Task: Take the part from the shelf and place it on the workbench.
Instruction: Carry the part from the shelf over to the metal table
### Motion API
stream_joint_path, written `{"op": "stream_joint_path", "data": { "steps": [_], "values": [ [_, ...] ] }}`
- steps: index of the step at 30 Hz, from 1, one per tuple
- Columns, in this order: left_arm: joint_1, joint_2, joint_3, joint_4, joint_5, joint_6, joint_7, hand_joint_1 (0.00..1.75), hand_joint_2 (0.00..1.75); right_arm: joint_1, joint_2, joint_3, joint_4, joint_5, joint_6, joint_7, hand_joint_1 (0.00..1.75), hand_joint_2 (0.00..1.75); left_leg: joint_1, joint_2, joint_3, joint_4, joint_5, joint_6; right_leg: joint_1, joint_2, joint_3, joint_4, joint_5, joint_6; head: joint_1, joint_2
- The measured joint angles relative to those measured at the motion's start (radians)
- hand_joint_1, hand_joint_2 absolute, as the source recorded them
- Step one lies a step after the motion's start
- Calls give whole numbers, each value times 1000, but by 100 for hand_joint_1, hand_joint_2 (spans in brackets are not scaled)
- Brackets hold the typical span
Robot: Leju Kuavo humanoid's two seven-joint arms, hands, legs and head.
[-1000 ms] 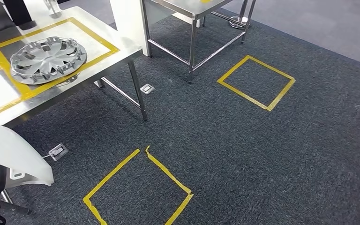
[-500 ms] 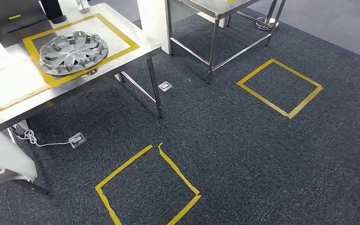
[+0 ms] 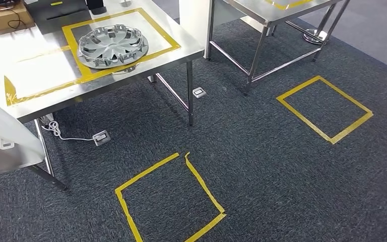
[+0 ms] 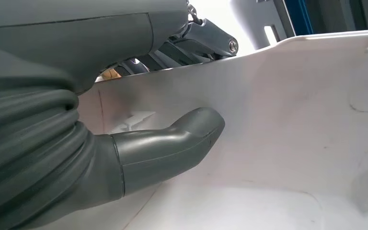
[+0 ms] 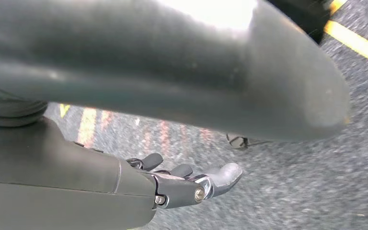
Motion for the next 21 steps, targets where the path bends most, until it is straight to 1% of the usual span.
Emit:
{"op": "stream_joint_path", "data": {
  "steps": [1, 2, 3, 4, 5, 6, 7, 8, 9, 10, 11, 12, 13, 14, 15, 16, 17, 18, 20, 21],
  "values": [
    [-2, 3, 1, 6, 5, 0, -3, 175, 175, 0, -1, 0, 0, 0, 2, -4, 0, 0, -2, -6, -1, 2, 0, -4, 1, 8, 27, -62, 24, -4, 0, 0],
    [-4, 6, 1, 13, 8, 0, -5, 175, 175, -2, -1, 0, 0, 0, 4, -6, 0, 0, -2, -12, -3, 3, 1, -11, 2, 14, 43, -102, 36, -7, 0, 0],
    [-6, 9, 1, 19, 9, 0, -6, 175, 175, -3, -2, 0, 0, 0, 6, -7, 0, 0, -3, -16, -5, 2, 2, -18, 4, 17, 48, -119, 37, -10, 0, 0],
    [-9, 12, 1, 26, 10, 0, -6, 175, 175, -4, -2, 0, 0, 0, 7, -7, 0, 0, -3, -20, -7, 0, 4, -26, 6, 15, 47, -121, 39, -13, 0, 0],
    [-13, 15, 1, 34, 10, 0, -6, 175, 175, -4, -2, 0, 0, 0, 8, -6, 0, 0, 0, -22, -9, -2, 6, -33, 5, 11, 46, -123, 42, -19, 1, 0],
    [-16, 18, 2, 43, 10, 0, -7, 175, 175, -4, -2, 0, 0, 0, 8, -5, 0, 0, 0, -15, -12, 2, 2, -38, 4, 8, 47, -126, 45, -25, 0, 0],
    [-21, 21, 2, 52, 10, 1, -7, 175, 175, -4, -2, 0, 0, 1, 8, -2, 0, 0, 0, -3, -20, 21, -11, -43, 2, 4, 48, -130, 49, -32, -2, 0],
    [-26, 23, 2, 62, 10, 2, -8, 175, 175, -3, -2, -1, 0, 2, 8, 1, 0, 0, 0, 11, -38, 59, -35, -47, 1, -1, 49, -133, 52, -38, -5, 0],
    [-29, 24, 2, 70, 10, 4, -8, 175, 175, -3, -2, -1, 0, 3, 8, 6, 0, 0, -1, 26, -63, 117, -67, -49, 2, -5, 48, -134, 52, -42, -7, 0],
    [-31, 25, 2, 77, 10, 6, -9, 175, 175, -2, -2, -1, 0, 5, 7, 10, 0, 0, 0, 34, -93, 183, -99, -51, 2, -10, 47, -133, 53, -44, -9, 0],
    [-31, 25, 2, 83, 10, 7, -9, 175, 175, -1, -2, -1, 0, 6, 7, 15, 0, 0, 0, 37, -118, 239, -120, -53, 3, -15, 46, -133, 53, -45, -8, 0],
    [-30, 25, 2, 89, 10, 7, -9, 175, 175, 1, -2, -1, 0, 6, 6, 19, 0, 0, 0, 39, -129, 268, -124, -54, 3, -21, 46, -133, 53, -45, -9, 0],
    [-28, 25, 2, 93, 10, 8, -9, 175, 175, 2, -2, -1, 0, 6, 4, 21, 0, 0, 0, 41, -121, 255, -108, -54, 3, -27, 46, -132, 52, -45, -9, 0],
    [-28, 26, 2, 95, 10, 8, -10, 175, 175, 3, -2, -1, 0, 6, 3, 23, 0, 0, 0, 47, -94, 206, -78, -53, 3, -34, 46, -131, 51, -43, -9, 0],
    [-28, 27, 3, 97, 10, 8, -11, 175, 175, 3, -2, -1, 0, 6, 1, 23, 0, 0, 0, 60, -57, 135, -48, -52, 3, -40, 47, -128, 49, -41, -9, 0],
    [-28, 27, 3, 97, 10, 9, -12, 175, 175, 3, -2, -1, 0, 6, -1, 22, 0, 0, -3, 73, -24, 71, -27, -48, 6, -46, 47, -125, 46, -36, -8, 0],
    [-28, 28, 3, 98, 10, 9, -13, 175, 175, 3, -2, -1, 0, 6, -2, 22, 0, 0, -5, 82, -1, 27, -16, -41, 8, -51, 48, -122, 44, -31, -8, 0],
    [-28, 28, 3, 99, 10, 9, -14, 175, 175, 3, -3, -1, 0, 6, -3, 21, 0, 0, -7, 85, 8, 7, -15, -34, 11, -56, 48, -121, 42, -26, -7, 0],
    [-27, 28, 2, 103, 10, 10, -15, 175, 175, 3, -3, -1, 0, 5, -4, 20, 0, 0, -9, 70, 6, 4, -13, -19, 12, -67, 50, -123, 41, -15, -7, 0],
    [-27, 27, 2, 104, 10, 10, -15, 175, 175, 3, -3, -1, 0, 5, -4, 19, 0, 0, -8, 63, 5, 3, -11, -13, 10, -65, 50, -119, 37, -8, -7, 0]
  ]
}}
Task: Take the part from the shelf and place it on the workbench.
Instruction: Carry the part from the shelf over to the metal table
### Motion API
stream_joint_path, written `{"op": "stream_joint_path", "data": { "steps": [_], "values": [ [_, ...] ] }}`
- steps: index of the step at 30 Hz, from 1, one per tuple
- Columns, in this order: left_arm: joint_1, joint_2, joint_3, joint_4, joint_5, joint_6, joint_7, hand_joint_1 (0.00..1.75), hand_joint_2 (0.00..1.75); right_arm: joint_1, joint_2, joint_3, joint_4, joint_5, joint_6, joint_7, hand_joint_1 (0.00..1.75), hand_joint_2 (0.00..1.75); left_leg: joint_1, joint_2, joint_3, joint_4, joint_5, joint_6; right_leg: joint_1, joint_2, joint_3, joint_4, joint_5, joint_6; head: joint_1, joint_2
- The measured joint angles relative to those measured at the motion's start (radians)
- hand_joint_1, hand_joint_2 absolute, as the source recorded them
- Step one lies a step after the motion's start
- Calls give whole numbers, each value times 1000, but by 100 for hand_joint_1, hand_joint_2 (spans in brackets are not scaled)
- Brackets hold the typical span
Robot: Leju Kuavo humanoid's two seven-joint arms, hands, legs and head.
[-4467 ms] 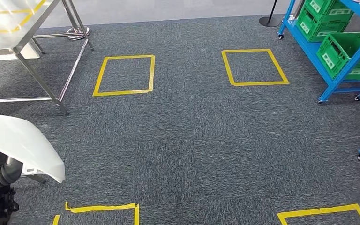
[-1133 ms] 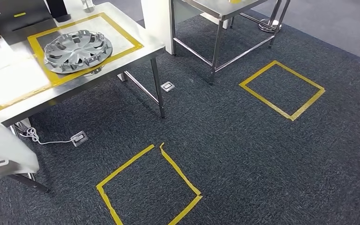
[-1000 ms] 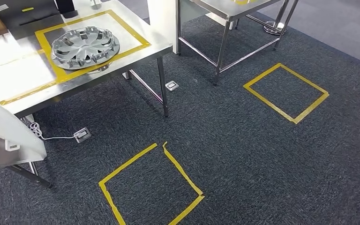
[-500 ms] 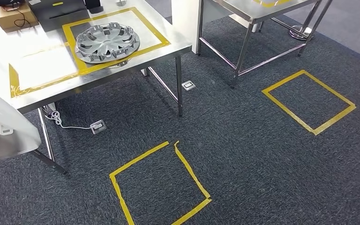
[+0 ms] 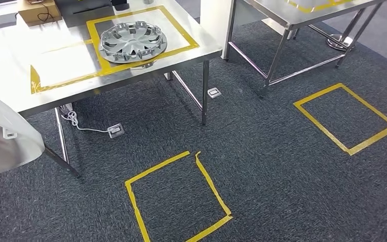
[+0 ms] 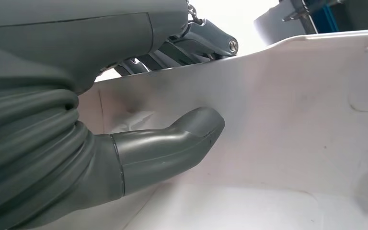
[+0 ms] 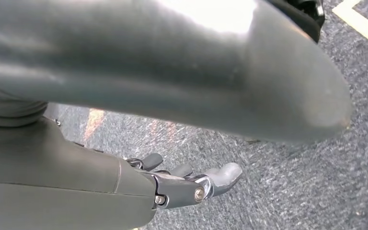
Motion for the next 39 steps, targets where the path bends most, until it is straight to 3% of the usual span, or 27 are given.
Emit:
{"op": "stream_joint_path", "data": {
  "steps": [2, 5, 10, 12, 13, 15, 17, 19, 22, 23, 24, 25, 27, 29, 31, 33, 36, 39],
  "values": [
    [-2, -1, 0, 2, 0, 0, 0, 175, 175, -1, 0, 0, 0, 0, 0, -1, 0, 0, 4, -11, -1, -3, 5, 12, -3, 22, -21, 53, -36, 12, 1, 0],
    [-3, -4, -2, 5, 0, 0, 0, 175, 175, 0, 0, 0, 0, -1, 0, -1, 0, 0, 5, -23, -5, -3, 7, 18, -5, 48, -90, 197, -114, 20, 3, 0],
    [-2, -5, -2, 6, 0, 0, 0, 175, 175, 0, 0, 0, 0, -1, 0, -1, 0, 0, 5, -25, -6, -3, 7, 18, -5, 49, -104, 226, -126, 21, 3, 0],
    [-3, -5, -2, 8, 0, 0, 0, 175, 175, 1, 0, -1, 0, -1, 0, -3, 0, 0, 4, -33, -7, -2, 7, 19, -5, 49, -122, 260, -129, 20, 3, 0],
    [-3, -5, -2, 10, 0, 0, 0, 175, 175, 2, 0, -1, 0, 0, 0, -6, 0, 0, 4, -41, -7, -2, 8, 18, -5, 50, -121, 255, -114, 17, 3, 0],
    [-7, -8, -2, 15, -2, 0, 1, 175, 175, 2, -2, -5, 0, 0, 1, -5, 0, 0, 5, -72, -10, -3, 12, 4, -1, 71, -60, 120, -42, 3, 3, 0],
    [-12, -11, -3, 17, -3, 0, 2, 175, 175, 0, -3, -9, 0, 1, 1, -1, 0, 0, 7, -93, -14, -4, 15, -17, 0, 82, 1, -11, 9, -15, 3, 0],
    [-19, -10, -2, 19, -3, 0, 3, 175, 175, 0, -3, -13, 0, 0, -2, -6, 0, 0, 6, -69, -33, 33, -11, -28, -5, 69, 4, -22, 16, -27, -2, 0],
    [-25, -10, -2, 21, -3, 4, 7, 175, 175, 2, -2, -20, 0, -8, -11, -13, 0, 0, 6, -27, -112, 209, -100, -40, -6, 53, 5, -25, 17, -35, -6, 0],
    [-23, -10, -2, 22, -3, 6, 8, 175, 175, 2, -2, -22, 0, -12, -14, -13, 0, 0, 8, -24, -130, 252, -112, -43, -5, 49, 5, -25, 17, -35, -6, 0],
    [-21, -10, -2, 22, -3, 8, 9, 175, 175, 3, -2, -24, 0, -14, -17, -11, 0, 0, 9, -22, -132, 260, -105, -45, -6, 45, 5, -24, 16, -35, -6, 0],
    [-20, -10, -2, 22, -3, 10, 10, 175, 175, 3, -2, -25, 0, -16, -19, -9, 0, 0, 10, -20, -114, 228, -80, -46, -6, 42, 6, -23, 15, -34, -6, 0],
    [-20, -10, -1, 22, -3, 13, 11, 175, 175, 2, -2, -26, 0, -17, -21, -3, 0, 0, 10, -11, -43, 94, -21, -44, -6, 38, 7, -18, 12, -28, -6, 0],
    [-19, -10, -1, 21, -3, 16, 11, 175, 175, 1, -2, -29, 0, -18, -21, 3, 0, 0, 8, -6, 3, 5, 2, -32, -3, 37, 4, -11, 6, -20, -6, 0],
    [-15, -11, -1, 20, -3, 18, 12, 175, 175, 0, -2, -35, 0, -19, -21, 7, 0, 0, 7, -9, 8, -9, 2, -21, 2, 37, 2, -8, 5, -28, -6, 0],
    [-14, -12, -1, 20, -3, 19, 12, 175, 175, 0, -2, -39, 0, -20, -21, 6, 0, 0, 5, -11, 7, -9, 3, -18, 3, 37, 3, -11, 8, -38, -5, 0],
    [-14, -13, -1, 20, -2, 19, 12, 175, 175, 0, -2, -41, 0, -20, -21, 5, 0, 0, 2, -11, 7, -7, 2, -10, 2, 37, 7, -19, 13, -29, -5, 0],
    [-14, -13, -1, 22, 9, 19, 7, 175, 175, 1, -2, -43, 0, -20, -20, 5, 0, 0, -3, -10, 4, -4, 0, -1, -2, 36, 8, -24, 17, -6, -5, 0]
  ]
}}
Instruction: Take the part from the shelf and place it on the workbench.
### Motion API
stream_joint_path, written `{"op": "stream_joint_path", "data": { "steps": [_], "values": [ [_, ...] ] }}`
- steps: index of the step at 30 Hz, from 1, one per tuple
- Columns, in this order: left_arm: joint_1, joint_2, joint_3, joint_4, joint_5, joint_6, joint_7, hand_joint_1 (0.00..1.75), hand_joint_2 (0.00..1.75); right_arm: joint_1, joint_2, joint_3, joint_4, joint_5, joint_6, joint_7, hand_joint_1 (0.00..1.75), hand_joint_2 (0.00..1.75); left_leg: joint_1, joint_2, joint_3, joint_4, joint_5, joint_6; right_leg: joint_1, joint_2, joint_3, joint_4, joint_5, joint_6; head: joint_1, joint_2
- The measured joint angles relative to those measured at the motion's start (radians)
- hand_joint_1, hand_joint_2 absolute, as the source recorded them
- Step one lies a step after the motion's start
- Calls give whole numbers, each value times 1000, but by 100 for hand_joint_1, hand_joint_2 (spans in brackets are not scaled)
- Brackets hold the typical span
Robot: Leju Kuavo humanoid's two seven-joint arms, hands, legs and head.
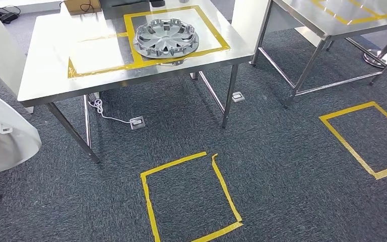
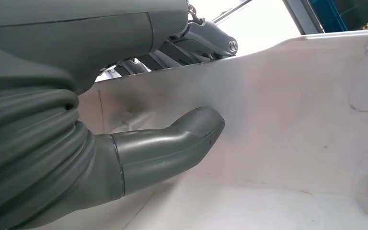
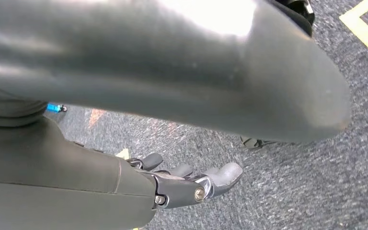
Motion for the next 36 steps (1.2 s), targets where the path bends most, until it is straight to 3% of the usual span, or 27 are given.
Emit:
{"op": "stream_joint_path", "data": {
  "steps": [2, 8, 10, 12, 13, 14, 15, 17, 19, 21, 24, 26, 28, 29, 30, 31, 32, 33, 34, 36],
  "values": [
    [0, 0, 0, 1, 9, 0, -4, 175, 175, 1, 0, -1, 0, 0, 1, 0, 0, 0, -3, 0, -2, 2, -1, 4, -4, 0, 0, 0, 1, 12, 0, 0],
    [0, 1, 1, 0, 14, 1, -10, 175, 175, 1, 0, -5, 0, 0, 3, -1, 0, 0, -2, -2, -1, -6, 5, 22, -10, -1, -3, 6, -4, 29, 0, 0],
    [-1, 1, 1, -1, 14, 1, -11, 175, 175, 2, 0, -5, 0, 0, 3, -1, 0, 0, 5, -3, 3, -16, 10, 31, -10, 8, -34, 74, -46, 33, 3, 0],
    [1, 0, 1, -1, 14, 1, -11, 175, 175, 4, 0, -6, 0, 0, 2, -1, 0, 0, 5, -4, 2, -17, 9, 33, -12, 14, -100, 208, -109, 34, 6, 0],
    [3, -1, 1, -1, 15, 1, -11, 175, 175, 5, 0, -6, 0, 0, 2, -2, 0, 0, 5, -6, 1, -16, 8, 32, -13, 14, -130, 266, -127, 34, 7, 0],
    [5, -1, 1, -1, 17, 1, -11, 175, 175, 6, 0, -6, 0, 0, 2, -4, 0, 0, 6, -8, 2, -14, 6, 29, -14, 14, -147, 292, -127, 35, 7, 0],
    [6, -1, 1, -1, 19, 1, -11, 175, 175, 7, 0, -6, 0, 0, 2, -6, 0, 0, 7, -10, 3, -13, 4, 26, -15, 14, -145, 282, -109, 34, 7, 0],
    [8, -2, 1, -2, 24, 2, -11, 175, 175, 8, -1, -6, 0, 0, 2, -13, 0, 0, 12, -15, 7, -6, -5, 14, -18, 15, -86, 155, -39, 33, 7, 0],
    [8, -1, 1, -7, 26, 4, -12, 175, 175, 8, -2, -6, 0, 0, 2, -17, 0, 0, 13, -20, 9, 1, -15, -2, -15, 18, -31, 43, -6, 28, 7, 0],
    [9, -1, 1, -10, 27, 8, -13, 175, 175, 8, -2, -6, 0, 1, 3, -20, 0, 0, 12, -22, 12, -2, -21, -18, -8, 20, -21, 24, -15, 13, 8, 0],
    [12, 1, 3, -16, 30, 13, -13, 175, 175, 9, -2, -6, 0, 5, 4, -24, 0, 0, 16, -18, 13, 12, -31, -35, -11, 18, -6, 18, -21, -12, 5, 0],
    [16, 4, 6, -20, 31, 17, -13, 175, 175, 9, -2, -6, 0, 8, 4, -23, 0, 0, 16, -11, -36, 107, -67, -41, -11, 17, 10, 15, -30, -25, 3, 0],
    [25, 4, 9, -22, 32, 21, -12, 175, 175, 10, -2, -6, 0, 10, 4, -19, 0, 0, 15, -10, -125, 245, -106, -43, -8, 17, 27, 15, -47, -32, 2, 0],
    [32, 4, 9, -23, 32, 21, -12, 175, 175, 11, -2, -6, 0, 11, 3, -18, 0, 0, 14, -10, -159, 285, -102, -41, -7, 17, 38, 15, -58, -33, 2, 0],
    [37, 4, 9, -25, 31, 22, -12, 175, 175, 12, -2, -6, 0, 11, 2, -17, 0, 0, 13, -10, -175, 286, -77, -38, -5, 18, 51, 15, -68, -33, 2, 0],
    [41, 4, 9, -27, 30, 24, -12, 175, 175, 12, -2, -6, 0, 11, 1, -17, 0, 0, 11, -9, -169, 245, -31, -33, -4, 18, 67, 15, -80, -32, 2, 0],
    [43, 4, 9, -31, 28, 25, -11, 175, 175, 12, -2, -6, 0, 11, 0, -18, 0, 0, 7, -8, -149, 176, 23, -26, -4, 18, 82, 14, -92, -30, 2, 0],
    [44, 4, 9, -35, 26, 27, -11, 175, 175, 12, -1, -6, 0, 11, -1, -18, 0, 0, 1, -5, -126, 113, 57, -18, -3, 16, 95, 13, -104, -26, 3, 0],
    [45, 4, 9, -39, 24, 29, -11, 175, 175, 11, 0, -6, 1, 11, -2, -18, 0, 0, -5, -3, -102, 59, 73, -10, -2, 16, 105, 11, -116, -21, 3, 0],
    [48, 4, 10, -47, 23, 31, -11, 175, 175, 8, 2, -6, 1, 11, -3, -19, 0, 0, -13, 0, -76, 19, 55, 2, -2, 13, 118, 4, -126, -8, 3, 0]
  ]
}}
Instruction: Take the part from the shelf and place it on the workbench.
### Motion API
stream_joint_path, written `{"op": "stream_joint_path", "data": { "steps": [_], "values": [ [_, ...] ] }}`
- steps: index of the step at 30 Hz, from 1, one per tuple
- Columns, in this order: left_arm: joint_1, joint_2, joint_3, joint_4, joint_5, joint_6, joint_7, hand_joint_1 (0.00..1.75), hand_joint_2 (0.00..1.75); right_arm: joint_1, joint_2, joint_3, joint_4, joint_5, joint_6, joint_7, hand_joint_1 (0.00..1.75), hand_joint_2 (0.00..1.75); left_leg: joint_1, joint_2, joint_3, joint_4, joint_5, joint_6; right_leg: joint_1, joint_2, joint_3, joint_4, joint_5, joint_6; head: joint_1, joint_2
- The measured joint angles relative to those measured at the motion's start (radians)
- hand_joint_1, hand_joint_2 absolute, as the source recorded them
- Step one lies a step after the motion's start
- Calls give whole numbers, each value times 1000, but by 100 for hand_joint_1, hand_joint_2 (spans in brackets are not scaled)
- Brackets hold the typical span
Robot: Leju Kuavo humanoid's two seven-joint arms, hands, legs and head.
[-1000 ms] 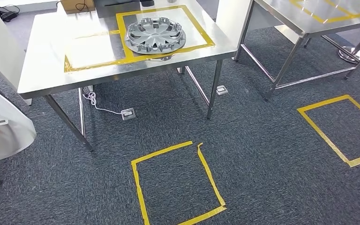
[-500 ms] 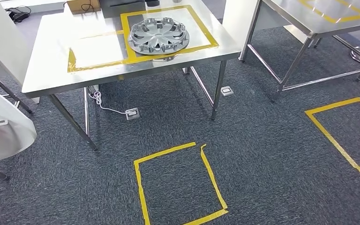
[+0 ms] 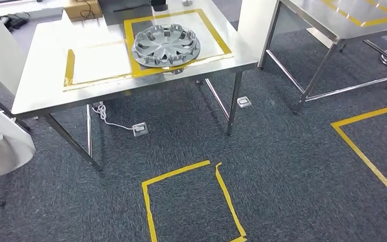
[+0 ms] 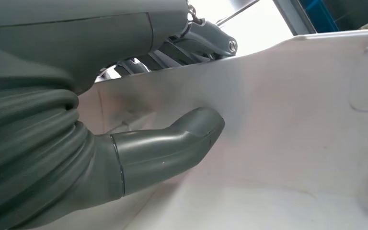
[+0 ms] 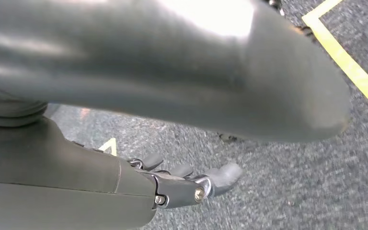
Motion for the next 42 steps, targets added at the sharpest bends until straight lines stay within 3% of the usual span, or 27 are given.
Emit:
{"op": "stream_joint_path", "data": {
  "steps": [2, 3, 5, 6, 8, 10, 11, 14, 15, 17, 18, 20, 21, 22, 24, 25, 26, 29, 30, 33, 35, 36, 38, 39, 40, 41, 42],
  "values": [
    [3, 0, 3, -8, 0, 1, 0, 175, 175, -3, 0, 0, 0, 0, -1, 0, 0, 0, 3, -4, 22, -17, -16, 10, 0, -1, 1, 21, 16, 13, 1, 0],
    [5, 0, 5, -12, 0, 1, 0, 175, 175, -4, 0, 0, -1, 0, -2, 0, 0, 0, 7, -7, 38, -26, -22, 15, 0, 0, -16, 62, 34, 18, 2, 0],
    [9, -1, 9, -16, 0, 1, -1, 175, 175, -5, -1, 0, -1, 1, -4, -1, 0, 0, 12, -9, 73, -42, -38, 23, -2, 3, -99, 184, 51, 27, 6, 0],
    [11, -1, 9, -18, 0, 1, 0, 175, 175, -5, -1, 0, -1, 2, -4, -1, 0, 0, 13, -9, 88, -47, -48, 25, -3, 4, -147, 240, 40, 30, 7, 0],
    [16, -2, 9, -19, 0, 1, 0, 175, 175, -2, -1, 0, -1, 3, -6, -2, 0, 0, 14, -13, 123, -53, -73, 24, -4, 5, -229, 293, -35, 36, 9, 0],
    [20, -2, 10, -19, 0, 1, 0, 175, 175, 3, -1, 0, -1, 3, -7, -4, 0, 0, 16, -18, 168, -55, -107, 21, -5, 5, -270, 252, -76, 37, 11, 0],
    [22, -2, 10, -20, 0, 2, 0, 175, 175, 6, -1, 0, -1, 4, -7, -6, 0, 0, 16, -19, 189, -55, -125, 18, -5, 5, -276, 201, -46, 36, 12, 0],
    [29, -2, 12, -20, 0, 2, 0, 175, 175, 15, -1, 0, -1, 6, -7, -11, 0, 0, 14, -24, 239, -54, -182, 6, 0, 4, -273, 54, 161, 25, 12, 0],
    [31, -2, 13, -23, 1, 2, 0, 175, 175, 17, -1, 0, -1, 6, -7, -12, 0, 0, 13, -26, 258, -50, -194, -1, 2, 4, -266, 35, 196, 19, 12, 0],
    [31, 0, 17, -30, 2, 2, -1, 175, 175, 13, -1, 0, -1, 6, -7, -13, 0, 0, 13, -26, 274, -18, -186, -16, 4, 7, -233, 31, 189, 2, 11, 0],
    [31, 1, 18, -32, 2, 2, -2, 175, 175, 11, -1, 0, -1, 6, -7, -13, 0, 0, 15, -24, 258, 33, -161, -23, 3, 8, -215, 28, 180, -7, 10, 0],
    [32, 2, 21, -34, 3, 2, -2, 175, 175, 6, -1, 0, -1, 6, -6, -14, 0, 0, 17, -16, 174, 166, -135, -32, 1, 10, -179, 25, 155, -22, 6, 0],
    [34, 2, 22, -34, 4, 2, -3, 175, 175, 5, -2, 0, -1, 6, -7, -14, 0, 0, 17, -14, 126, 224, -153, -35, 1, 10, -162, 25, 139, -26, 4, 0],
    [36, 2, 22, -33, 4, 2, -3, 175, 175, 4, -2, 0, -1, 7, -7, -13, 0, 0, 17, -13, 82, 259, -195, -36, 2, 11, -145, 25, 121, -28, 3, 0],
    [41, 2, 22, -33, 4, 2, -2, 175, 175, 6, -3, 0, -1, 7, -6, -12, 0, 0, 17, -12, 18, 266, -290, -36, 2, 13, -101, 25, 84, -28, 3, 0],
    [44, 2, 22, -34, 4, 2, -2, 175, 175, 7, -3, 0, -1, 8, -6, -10, 0, 0, 17, -11, -1, 241, -311, -33, 2, 14, -77, 25, 65, -27, 2, 0],
    [46, 2, 22, -34, 4, 2, -2, 175, 175, 8, -3, 0, -1, 8, -5, -9, 0, 0, 17, -10, -14, 200, -295, -29, 1, 15, -53, 25, 46, -25, 3, 0],
    [53, 2, 23, -33, 1, 2, -1, 175, 175, 9, -3, 0, 0, 8, -2, -3, 0, 0, 12, -1, -32, 55, -64, -15, 3, 18, 8, 21, -16, -14, 3, 0],
    [56, 2, 23, -33, 0, 3, 0, 175, 175, 8, -3, -1, 0, 9, -2, -2, 0, 0, 10, 0, -30, 32, -14, -9, 5, 18, 29, 18, -31, -8, 3, 0],
    [52, 3, 23, -39, 0, 4, -1, 175, 175, 0, -4, -1, -1, 9, -1, -1, 0, 0, 12, -6, 14, 17, -31, 9, 8, 17, 53, 52, -14, 11, 5, 0],
    [50, 2, 23, -40, -1, 4, -1, 175, 175, -5, -5, -1, -1, 9, 0, -1, 0, 0, 15, -8, 59, 0, -47, 21, 6, 16, -5, 151, 2, 21, 8, 0],
    [51, 2, 23, -40, -2, 4, -1, 175, 175, -6, -5, -1, -1, 9, 0, -1, 0, 0, 16, -8, 78, -9, -58, 25, 5, 15, -49, 207, -11, 24, 9, 0],
    [51, 0, 23, -40, -5, 4, 0, 175, 175, -6, -4, 0, -1, 9, 1, -1, 0, 0, 16, -10, 115, -22, -78, 27, 3, 15, -138, 279, -79, 29, 11, 0],
    [51, 0, 23, -39, -7, 4, 1, 175, 175, -4, -4, 0, -1, 9, 1, -1, 0, 0, 16, -12, 133, -27, -90, 26, 2, 15, -172, 282, -108, 29, 12, 0],
    [51, -1, 23, -38, -9, 3, 2, 175, 175, -2, -4, -1, -1, 10, 1, 0, 0, 0, 16, -14, 151, -30, -102, 26, 2, 15, -195, 262, -115, 29, 13, 0],
    [50, -2, 23, -37, -11, 2, 3, 175, 175, 0, -5, -1, -1, 10, 1, -1, 0, 0, 16, -15, 168, -32, -115, 24, 2, 15, -208, 222, -92, 27, 13, 0],
    [49, -3, 23, -36, -12, 0, 5, 175, 175, 1, -5, -1, -1, 10, 1, -1, 0, 0, 16, -15, 183, -33, -128, 22, 3, 14, -211, 164, -35, 24, 14, 0]
  ]
}}
